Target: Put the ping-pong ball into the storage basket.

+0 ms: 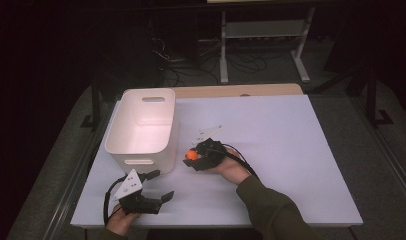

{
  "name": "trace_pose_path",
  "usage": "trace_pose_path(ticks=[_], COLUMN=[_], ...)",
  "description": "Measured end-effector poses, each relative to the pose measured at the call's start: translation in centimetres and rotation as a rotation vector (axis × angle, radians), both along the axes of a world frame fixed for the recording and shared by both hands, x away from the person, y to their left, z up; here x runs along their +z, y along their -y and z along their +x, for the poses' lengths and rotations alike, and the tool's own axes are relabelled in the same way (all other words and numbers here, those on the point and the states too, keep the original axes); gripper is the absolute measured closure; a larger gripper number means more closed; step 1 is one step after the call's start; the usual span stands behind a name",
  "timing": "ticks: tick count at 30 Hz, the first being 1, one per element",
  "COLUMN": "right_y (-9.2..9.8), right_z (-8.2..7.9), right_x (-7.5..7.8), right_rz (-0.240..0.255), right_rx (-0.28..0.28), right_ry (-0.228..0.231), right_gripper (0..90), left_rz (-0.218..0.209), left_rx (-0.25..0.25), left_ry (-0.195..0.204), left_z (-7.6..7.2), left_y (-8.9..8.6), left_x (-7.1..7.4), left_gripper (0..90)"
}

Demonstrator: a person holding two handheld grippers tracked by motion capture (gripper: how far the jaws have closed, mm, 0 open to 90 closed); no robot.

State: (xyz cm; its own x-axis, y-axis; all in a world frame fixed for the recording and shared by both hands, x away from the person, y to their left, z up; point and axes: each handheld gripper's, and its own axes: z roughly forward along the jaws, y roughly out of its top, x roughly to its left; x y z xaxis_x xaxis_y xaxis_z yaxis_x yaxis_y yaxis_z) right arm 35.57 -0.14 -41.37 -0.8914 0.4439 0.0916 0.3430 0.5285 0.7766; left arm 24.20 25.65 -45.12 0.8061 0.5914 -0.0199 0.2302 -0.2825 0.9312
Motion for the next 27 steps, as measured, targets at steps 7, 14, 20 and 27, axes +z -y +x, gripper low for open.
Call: trace_pose_path(ticks=[7,14,20,27], right_y=[-0.1,0.1,0.2,0.3], right_z=[0.0,0.1,0.1,0.2], right_x=[0.0,0.3,0.9,1.7], right_rz=[0.007,0.004,0.002,-0.003], right_rx=[0.005,0.0,-0.002,0.001], right_ry=[-0.009,-0.008,0.002,0.015], right_gripper=[49.2,49.3,49.2,49.3], left_rz=[0.001,0.001,0.001,0.0], left_rx=[-0.001,0.0,0.0,0.0], left_ry=[0.001,0.0,0.001,0.0], left_z=[0.0,0.0,0.0,0.0], left_y=[0.0,0.0,0.0,0.0], left_x=[0.0,0.0,0.0,0.0], left_gripper=[14.1,14.1,14.1,14.1])
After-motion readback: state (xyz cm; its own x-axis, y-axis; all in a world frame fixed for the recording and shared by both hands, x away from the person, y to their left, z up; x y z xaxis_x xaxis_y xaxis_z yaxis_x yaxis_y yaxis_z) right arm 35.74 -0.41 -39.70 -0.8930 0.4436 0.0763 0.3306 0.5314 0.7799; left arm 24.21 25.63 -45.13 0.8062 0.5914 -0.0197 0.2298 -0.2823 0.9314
